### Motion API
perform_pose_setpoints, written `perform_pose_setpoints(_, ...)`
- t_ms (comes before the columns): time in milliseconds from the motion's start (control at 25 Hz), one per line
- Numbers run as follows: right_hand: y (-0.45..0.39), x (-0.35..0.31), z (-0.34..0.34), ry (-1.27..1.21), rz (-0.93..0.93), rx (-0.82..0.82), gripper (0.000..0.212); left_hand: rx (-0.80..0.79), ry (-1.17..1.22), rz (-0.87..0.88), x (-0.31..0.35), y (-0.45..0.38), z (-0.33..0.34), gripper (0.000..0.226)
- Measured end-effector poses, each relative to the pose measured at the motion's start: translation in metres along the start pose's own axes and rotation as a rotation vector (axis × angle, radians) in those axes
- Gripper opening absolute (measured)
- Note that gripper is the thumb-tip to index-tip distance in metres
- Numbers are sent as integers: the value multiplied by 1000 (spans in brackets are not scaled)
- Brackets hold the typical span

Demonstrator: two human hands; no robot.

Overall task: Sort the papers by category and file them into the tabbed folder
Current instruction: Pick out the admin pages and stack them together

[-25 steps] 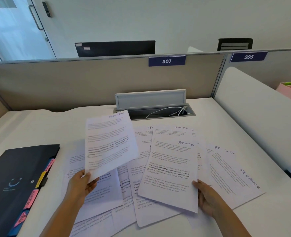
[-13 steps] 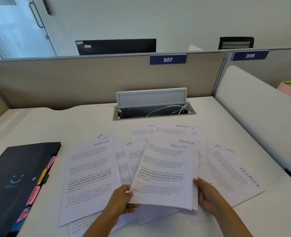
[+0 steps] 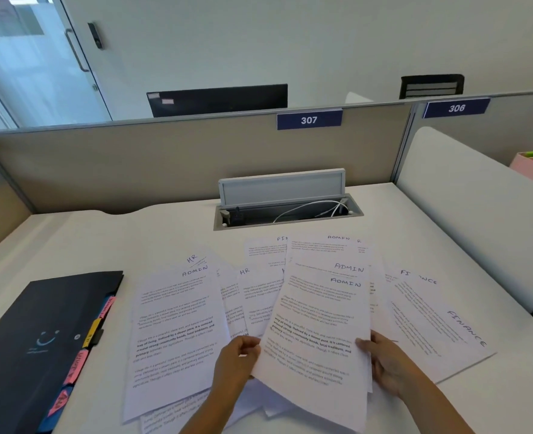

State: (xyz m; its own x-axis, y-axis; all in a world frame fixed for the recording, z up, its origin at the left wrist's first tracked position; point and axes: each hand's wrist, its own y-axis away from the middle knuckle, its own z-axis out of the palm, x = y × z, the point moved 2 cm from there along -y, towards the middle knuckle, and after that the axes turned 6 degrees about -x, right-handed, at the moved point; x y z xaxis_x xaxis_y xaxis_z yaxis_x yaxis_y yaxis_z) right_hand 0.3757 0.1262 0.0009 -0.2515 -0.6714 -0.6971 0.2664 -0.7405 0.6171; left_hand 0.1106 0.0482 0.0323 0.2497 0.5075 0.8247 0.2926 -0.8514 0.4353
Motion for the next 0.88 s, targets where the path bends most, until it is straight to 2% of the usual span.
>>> perform_pose_setpoints(120,7,-5,1,-11,23,-22,29,-18,13,26,12,-1,-9,24)
perform_pose_setpoints(200,15,-11,5,-2,24,-81,29,-130,58,-42,16,-2,-8,34)
perform_pose_setpoints(280,21,-16,8,18,31,-136,29,-256,71,-110,18,4,-2,34)
perform_pose_setpoints(360,22,-16,7,102,74,-122,26,-309,155,-155,12,6,6,36)
perform_pose_setpoints(440,22,-12,5,261,102,-37,25,-286,288,-200,2,5,11,42)
perform_pose_setpoints(560,19,-7,7,526,68,69,31,-306,371,-253,4,8,15,27)
perform_pose_setpoints(640,26,-10,17,669,28,106,27,-344,135,-215,11,14,21,11)
perform_pose_setpoints(720,34,-17,28,777,-52,115,24,-249,-70,-111,19,17,26,17)
perform_pose_setpoints(880,51,-37,52,832,-321,128,20,-10,-129,164,41,22,15,17)
